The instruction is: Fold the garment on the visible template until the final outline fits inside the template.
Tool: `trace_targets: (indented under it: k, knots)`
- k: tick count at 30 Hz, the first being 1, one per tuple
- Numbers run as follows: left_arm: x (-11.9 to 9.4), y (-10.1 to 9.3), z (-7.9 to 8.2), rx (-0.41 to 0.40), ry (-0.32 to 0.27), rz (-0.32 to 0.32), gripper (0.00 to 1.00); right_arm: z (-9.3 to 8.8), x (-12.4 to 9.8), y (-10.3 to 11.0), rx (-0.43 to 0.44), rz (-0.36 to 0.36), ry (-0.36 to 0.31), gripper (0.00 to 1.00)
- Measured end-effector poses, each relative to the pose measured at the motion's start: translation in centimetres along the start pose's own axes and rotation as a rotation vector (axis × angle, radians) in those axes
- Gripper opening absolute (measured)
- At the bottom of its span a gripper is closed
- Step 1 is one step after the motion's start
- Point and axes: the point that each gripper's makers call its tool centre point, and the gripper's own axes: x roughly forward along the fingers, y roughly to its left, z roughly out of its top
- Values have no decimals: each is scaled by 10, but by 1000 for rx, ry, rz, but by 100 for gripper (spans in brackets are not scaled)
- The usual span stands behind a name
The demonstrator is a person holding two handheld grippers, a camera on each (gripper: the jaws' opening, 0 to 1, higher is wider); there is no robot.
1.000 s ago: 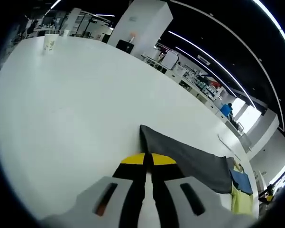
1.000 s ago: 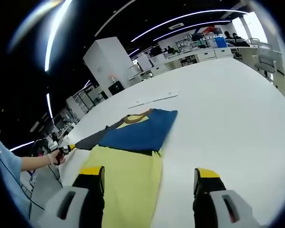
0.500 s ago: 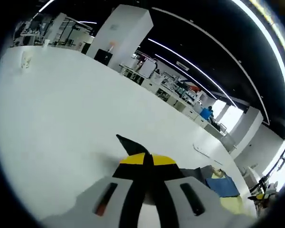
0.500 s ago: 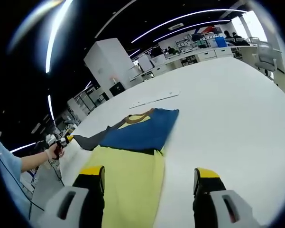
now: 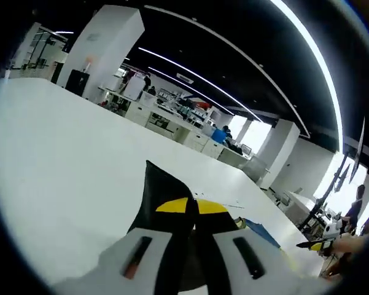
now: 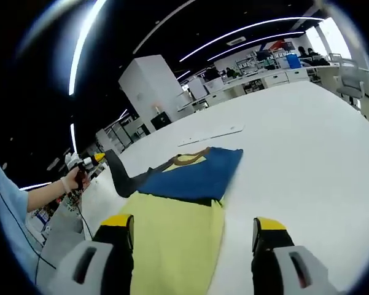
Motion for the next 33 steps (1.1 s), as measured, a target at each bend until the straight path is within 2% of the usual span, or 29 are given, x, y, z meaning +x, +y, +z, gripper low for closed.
trace_targets:
  k: [7, 16, 18, 23, 29, 33]
  knots:
    - [43, -54, -24, 23, 78, -97, 0, -10, -7, 0, -60, 10, 30, 86]
    - [88, -104, -69, 24, 177, -185, 0, -17, -28, -20, -9, -24, -11, 86]
    - [96, -117, -75, -1, 189, -212, 0, -20, -32, -24, 2, -33, -9, 86]
    - [114, -149, -85, 22, 210, -273, 0, -26, -39, -33, 26, -52, -14, 86]
    - [139, -198, -95, 47, 223, -357, 0, -28, -41, -35, 48, -60, -28, 85]
    - [154, -223, -108, 14, 233, -394, 0, -30, -40, -35, 57, -60, -28, 84]
